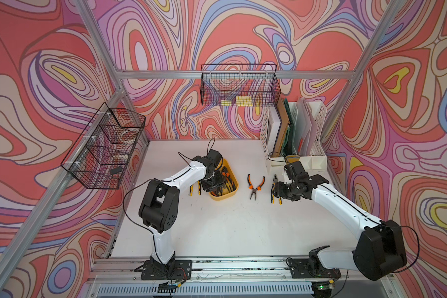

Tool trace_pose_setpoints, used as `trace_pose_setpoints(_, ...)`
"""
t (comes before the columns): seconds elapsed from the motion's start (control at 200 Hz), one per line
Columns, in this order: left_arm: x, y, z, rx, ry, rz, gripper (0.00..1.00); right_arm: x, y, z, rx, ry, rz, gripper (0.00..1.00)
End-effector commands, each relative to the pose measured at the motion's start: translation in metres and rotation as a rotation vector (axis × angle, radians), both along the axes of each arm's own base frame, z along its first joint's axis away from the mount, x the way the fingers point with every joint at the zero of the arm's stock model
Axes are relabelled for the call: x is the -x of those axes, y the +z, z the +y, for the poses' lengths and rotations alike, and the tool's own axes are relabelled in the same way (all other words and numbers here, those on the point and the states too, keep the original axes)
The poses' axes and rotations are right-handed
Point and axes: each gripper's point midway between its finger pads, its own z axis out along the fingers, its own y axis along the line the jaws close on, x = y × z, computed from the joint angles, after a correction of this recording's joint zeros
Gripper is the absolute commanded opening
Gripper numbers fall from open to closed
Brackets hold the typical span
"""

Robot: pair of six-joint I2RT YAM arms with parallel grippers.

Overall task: Take the pliers out of the storage box
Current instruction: Pick up the pliers from the storage box.

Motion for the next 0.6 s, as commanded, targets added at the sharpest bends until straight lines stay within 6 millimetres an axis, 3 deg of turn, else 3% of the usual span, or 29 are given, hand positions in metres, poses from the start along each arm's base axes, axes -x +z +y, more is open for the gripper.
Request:
trace_pose_setpoints(0.0,-0.001,-0.009,0.002,-0.027,0.019,0.015,0.47,0.001,0.002,0.001,-0.024,-0.003,-0.015,0.61)
trace_pose_setpoints(0.25,-0.008,-0.021,0.002,-0.049,0.033,0.013,0.31,0.005,0.0,0.002,-0.032,0.0,-0.013,0.6)
trace_pose_setpoints(0.521,-0.014,-0.019,0.008,-0.088,0.015,-0.019,0.0,0.005,0.002,0.003,-0.041,-0.002,-0.015,0.59)
trace_pose_setpoints(0.596,-0.016,-0.017,0.011,-0.107,0.007,-0.027,0.0,0.005,0.002,0.004,-0.046,0.0,-0.016,0.59)
